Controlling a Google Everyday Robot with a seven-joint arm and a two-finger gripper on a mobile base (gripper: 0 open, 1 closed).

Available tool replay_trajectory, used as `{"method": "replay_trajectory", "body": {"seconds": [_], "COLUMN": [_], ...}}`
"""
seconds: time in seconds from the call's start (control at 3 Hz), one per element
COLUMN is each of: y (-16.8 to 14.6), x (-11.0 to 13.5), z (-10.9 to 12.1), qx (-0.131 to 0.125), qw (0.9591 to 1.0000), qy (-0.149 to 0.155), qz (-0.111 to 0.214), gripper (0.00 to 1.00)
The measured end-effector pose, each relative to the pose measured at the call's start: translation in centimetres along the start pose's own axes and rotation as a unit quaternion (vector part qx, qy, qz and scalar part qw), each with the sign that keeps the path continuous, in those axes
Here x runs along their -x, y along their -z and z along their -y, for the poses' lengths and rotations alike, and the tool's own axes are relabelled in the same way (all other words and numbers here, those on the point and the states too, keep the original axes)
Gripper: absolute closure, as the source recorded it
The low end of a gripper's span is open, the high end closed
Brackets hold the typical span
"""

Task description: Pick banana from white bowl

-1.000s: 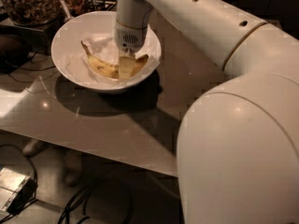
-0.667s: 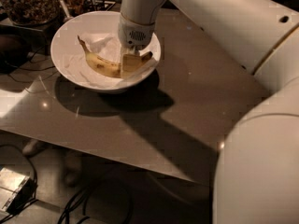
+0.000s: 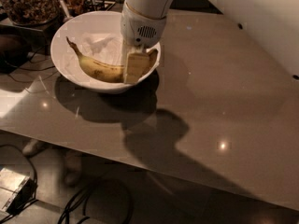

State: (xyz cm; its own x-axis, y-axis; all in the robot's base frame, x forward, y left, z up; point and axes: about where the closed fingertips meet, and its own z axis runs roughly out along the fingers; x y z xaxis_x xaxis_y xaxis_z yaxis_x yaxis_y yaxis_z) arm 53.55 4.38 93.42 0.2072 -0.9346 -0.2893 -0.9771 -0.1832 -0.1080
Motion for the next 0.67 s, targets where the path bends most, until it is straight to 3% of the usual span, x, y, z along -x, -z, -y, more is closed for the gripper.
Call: {"method": "replay_trajectory", "body": {"seconds": [0.33,0.67], "y": [1.5,1.6], "x": [-0.4,-1.6], "z": [-3.2,-6.1], "qx": [-0.004,-0.001], "qw": [0.9999,0.9990], "qy": [0.000,-0.024], "qz": [0.014,0.038], "gripper": [1.00,1.00]}}
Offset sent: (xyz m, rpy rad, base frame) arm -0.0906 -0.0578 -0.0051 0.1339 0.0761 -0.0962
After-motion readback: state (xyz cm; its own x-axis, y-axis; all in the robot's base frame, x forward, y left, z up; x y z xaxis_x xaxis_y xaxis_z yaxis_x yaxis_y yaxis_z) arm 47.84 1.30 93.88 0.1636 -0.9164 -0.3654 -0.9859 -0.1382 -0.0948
